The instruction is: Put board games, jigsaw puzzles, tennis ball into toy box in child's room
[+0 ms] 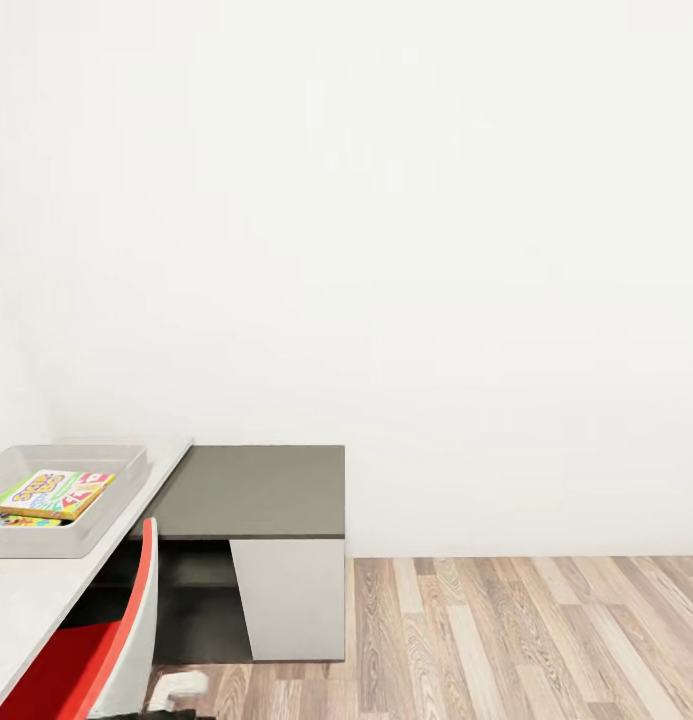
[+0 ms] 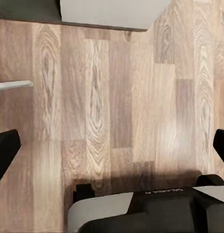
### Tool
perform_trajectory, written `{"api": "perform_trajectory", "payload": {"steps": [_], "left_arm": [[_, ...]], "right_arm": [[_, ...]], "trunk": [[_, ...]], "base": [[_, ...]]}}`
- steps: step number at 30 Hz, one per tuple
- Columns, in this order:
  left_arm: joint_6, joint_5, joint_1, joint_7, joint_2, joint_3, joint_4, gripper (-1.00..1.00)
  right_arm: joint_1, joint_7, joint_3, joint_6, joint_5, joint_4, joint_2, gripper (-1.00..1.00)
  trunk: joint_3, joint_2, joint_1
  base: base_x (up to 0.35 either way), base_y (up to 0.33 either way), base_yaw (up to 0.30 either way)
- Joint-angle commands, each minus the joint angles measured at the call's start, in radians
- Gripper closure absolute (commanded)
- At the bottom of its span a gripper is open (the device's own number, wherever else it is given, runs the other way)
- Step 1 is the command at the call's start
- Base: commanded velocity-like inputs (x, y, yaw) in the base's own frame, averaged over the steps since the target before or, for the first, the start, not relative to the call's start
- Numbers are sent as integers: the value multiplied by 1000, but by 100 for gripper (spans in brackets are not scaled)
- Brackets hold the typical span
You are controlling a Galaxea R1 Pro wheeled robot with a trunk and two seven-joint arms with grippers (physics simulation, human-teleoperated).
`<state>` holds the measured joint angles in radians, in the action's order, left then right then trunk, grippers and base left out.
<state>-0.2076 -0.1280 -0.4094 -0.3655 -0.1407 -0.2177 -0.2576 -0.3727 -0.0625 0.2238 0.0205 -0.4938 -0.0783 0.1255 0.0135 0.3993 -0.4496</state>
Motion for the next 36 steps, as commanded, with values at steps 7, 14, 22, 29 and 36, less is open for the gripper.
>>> {"api": "perform_trajectory", "payload": {"steps": [7,14,22,29,36], "left_arm": [[194,-14,28,202,2,-12,212,-100],[242,-15,130,281,2,-12,242,-100],[247,-15,200,336,3,-12,246,-100],[248,-11,225,454,5,-12,248,-100],[249,-6,248,486,10,-13,248,-100]], "right_arm": [[71,-1,8,3,-12,1,4,-100],[159,46,6,4,-14,1,13,-100],[239,115,7,5,-13,0,17,-100],[253,125,9,5,-12,1,15,-100],[271,129,9,5,-13,11,11,-100]], "trunk": [[0,1,0],[0,1,0],[0,1,0],[0,1,0],[0,1,0]], "base": [[0,0,0],[0,0,0],[0,0,0],[0,0,0],[0,0,0]]}}
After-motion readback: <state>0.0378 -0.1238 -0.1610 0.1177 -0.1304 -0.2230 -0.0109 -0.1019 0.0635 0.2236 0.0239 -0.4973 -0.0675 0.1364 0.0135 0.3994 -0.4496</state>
